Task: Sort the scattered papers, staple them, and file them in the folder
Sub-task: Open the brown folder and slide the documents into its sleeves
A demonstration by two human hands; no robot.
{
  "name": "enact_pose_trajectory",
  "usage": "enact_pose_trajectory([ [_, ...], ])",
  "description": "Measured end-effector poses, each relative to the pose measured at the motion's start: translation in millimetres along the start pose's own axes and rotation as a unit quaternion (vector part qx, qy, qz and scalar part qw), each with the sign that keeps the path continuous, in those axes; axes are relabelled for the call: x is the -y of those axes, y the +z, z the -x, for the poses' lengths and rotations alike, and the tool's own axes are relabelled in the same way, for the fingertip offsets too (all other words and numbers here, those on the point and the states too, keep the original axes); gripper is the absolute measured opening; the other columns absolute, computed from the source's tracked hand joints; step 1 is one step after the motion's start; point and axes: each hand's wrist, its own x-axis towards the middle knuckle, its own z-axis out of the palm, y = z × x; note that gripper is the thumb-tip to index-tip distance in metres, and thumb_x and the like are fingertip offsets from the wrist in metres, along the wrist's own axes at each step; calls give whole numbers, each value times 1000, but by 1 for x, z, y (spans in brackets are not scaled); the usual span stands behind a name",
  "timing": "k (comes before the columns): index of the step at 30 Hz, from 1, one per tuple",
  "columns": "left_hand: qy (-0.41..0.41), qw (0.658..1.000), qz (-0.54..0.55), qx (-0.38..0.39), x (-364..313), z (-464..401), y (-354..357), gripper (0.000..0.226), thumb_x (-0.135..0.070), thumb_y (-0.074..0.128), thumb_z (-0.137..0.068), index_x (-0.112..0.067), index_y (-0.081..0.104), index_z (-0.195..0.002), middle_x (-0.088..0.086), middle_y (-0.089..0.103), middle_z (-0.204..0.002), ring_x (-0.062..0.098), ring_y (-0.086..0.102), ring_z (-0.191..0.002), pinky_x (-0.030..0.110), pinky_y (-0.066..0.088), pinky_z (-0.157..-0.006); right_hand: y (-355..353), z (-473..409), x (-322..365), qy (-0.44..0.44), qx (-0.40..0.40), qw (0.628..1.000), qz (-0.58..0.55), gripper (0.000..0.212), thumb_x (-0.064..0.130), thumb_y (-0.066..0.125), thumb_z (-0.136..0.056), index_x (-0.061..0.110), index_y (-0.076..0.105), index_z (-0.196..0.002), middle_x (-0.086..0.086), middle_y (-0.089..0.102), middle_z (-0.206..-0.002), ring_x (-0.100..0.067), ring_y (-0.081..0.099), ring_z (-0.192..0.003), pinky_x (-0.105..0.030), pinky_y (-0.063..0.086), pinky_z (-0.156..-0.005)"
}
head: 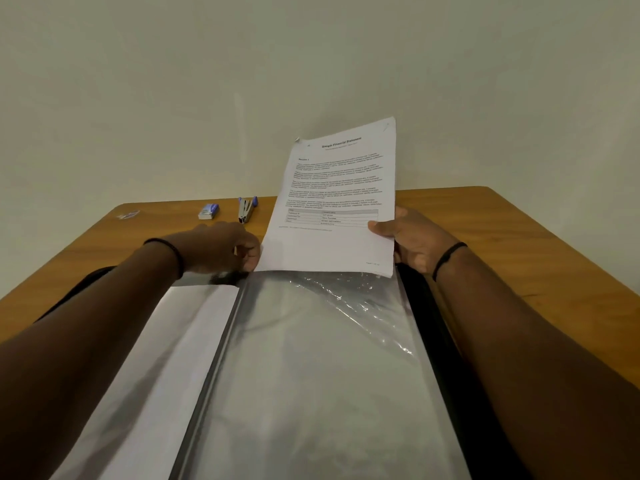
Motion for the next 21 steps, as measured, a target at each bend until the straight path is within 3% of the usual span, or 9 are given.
enact_pose_trajectory([
  [5, -3, 1000, 12, -10, 3, 1, 9, 36, -6, 54, -92, -35, 58, -72, -9, 56, -98, 11, 53, -91, 42, 47, -87, -4, -3, 3, -11, 20, 999, 32, 36, 0, 60, -94, 13, 62, -128, -3, 70, -120, -18, 69, -99, -30, 60, -72],
  [10, -25, 999, 22, -21, 1, 0, 17, 39, 4, 43, -87, -32, 50, -74, -2, 52, -94, 21, 51, -86, 46, 44, -84, -8, -5, -2, 11, 68, 995, 69, 42, 5, 65, -92, 12, 60, -132, -5, 69, -125, -27, 65, -115, -50, 52, -98],
  [14, -55, 994, 78, -52, -5, -6, 23, 28, -5, 44, -98, -27, 49, -81, 0, 55, -93, 21, 51, -84, 38, 45, -79, -8, -2, 0, 22, 121, 989, 84, 43, 4, 65, -91, 11, 60, -133, -7, 67, -127, -25, 66, -115, -44, 54, -96],
  [17, -91, 976, 130, -150, -16, -13, 30, 9, -17, 50, -101, -22, 53, -108, 2, 58, -102, 20, 58, -89, 38, 51, -78, -4, 1, 3, 28, 125, 988, 88, 42, 3, 66, -90, 11, 62, -130, -7, 69, -124, -24, 68, -111, -41, 56, -93],
  [18, -89, 968, 119, -201, -21, -15, 32, 16, -23, 55, -99, -21, 55, -115, 3, 58, -107, 22, 58, -93, 41, 52, -81, -3, 1, 4, 26, 123, 988, 94, 41, 3, 66, -89, 10, 63, -129, -7, 70, -123, -23, 69, -109, -38, 57, -90],
  [20, -30, 958, 104, -264, -39, -18, 36, 25, -33, 62, -95, -22, 60, -117, 0, 59, -108, 19, 57, -94, 40, 51, -83, -3, 2, 5, 26, 114, 985, 126, 38, 9, 69, -89, 13, 65, -127, -5, 72, -118, -23, 70, -105, -37, 59, -81],
  [21, 7, 959, 126, -254, -53, -17, 36, 22, -35, 62, -94, -24, 64, -113, -3, 60, -103, 15, 57, -90, 38, 52, -82, -3, 3, 5, 29, 107, 983, 145, 37, 12, 70, -89, 14, 65, -125, -5, 73, -116, -23, 71, -103, -35, 59, -74],
])
